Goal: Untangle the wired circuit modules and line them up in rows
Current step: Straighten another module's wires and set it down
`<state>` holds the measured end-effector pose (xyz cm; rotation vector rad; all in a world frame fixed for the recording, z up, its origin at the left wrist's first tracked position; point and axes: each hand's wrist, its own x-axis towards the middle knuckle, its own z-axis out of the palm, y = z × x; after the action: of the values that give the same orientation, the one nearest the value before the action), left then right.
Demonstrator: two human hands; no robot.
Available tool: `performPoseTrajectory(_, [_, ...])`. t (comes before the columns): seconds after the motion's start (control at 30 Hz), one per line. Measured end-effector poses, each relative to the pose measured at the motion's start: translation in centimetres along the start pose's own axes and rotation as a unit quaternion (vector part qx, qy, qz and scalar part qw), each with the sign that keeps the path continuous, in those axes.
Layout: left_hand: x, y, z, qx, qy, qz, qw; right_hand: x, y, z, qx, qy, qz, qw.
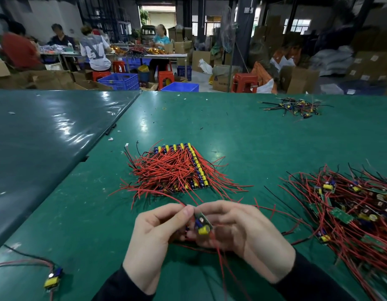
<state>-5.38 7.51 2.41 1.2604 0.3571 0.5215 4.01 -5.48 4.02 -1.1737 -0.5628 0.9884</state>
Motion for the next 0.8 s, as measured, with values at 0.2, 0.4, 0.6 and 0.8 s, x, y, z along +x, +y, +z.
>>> performPoseTrajectory(0.2, [-0.2, -0.3, 0.3, 0.036, -0.012, 0.031, 0.999, -0.3, 0.5, 0.9, -0.117, -0.031, 0.0, 0.993])
performPoseTrajectory(0.4, [0.0, -0.5, 0.3, 0.048, -0.026, 0.021, 0.998, -0.4, 0.9, 0.8, -0.202, -0.023, 0.007, 0.979])
performPoseTrajectory(0.6, [-0.1, -0.5, 0.2, -0.013, -0.061, -0.036, 0.997, -0.6, 0.9, 0.8, -0.251, -0.006, -0.024, 0.968])
performPoseTrajectory(0.8, [-0.2, -0.2, 0.4, -0.034, -0.074, -0.102, 0.991, -0.7, 1.4, 0.9, -0.35, 0.011, -0.069, 0.934])
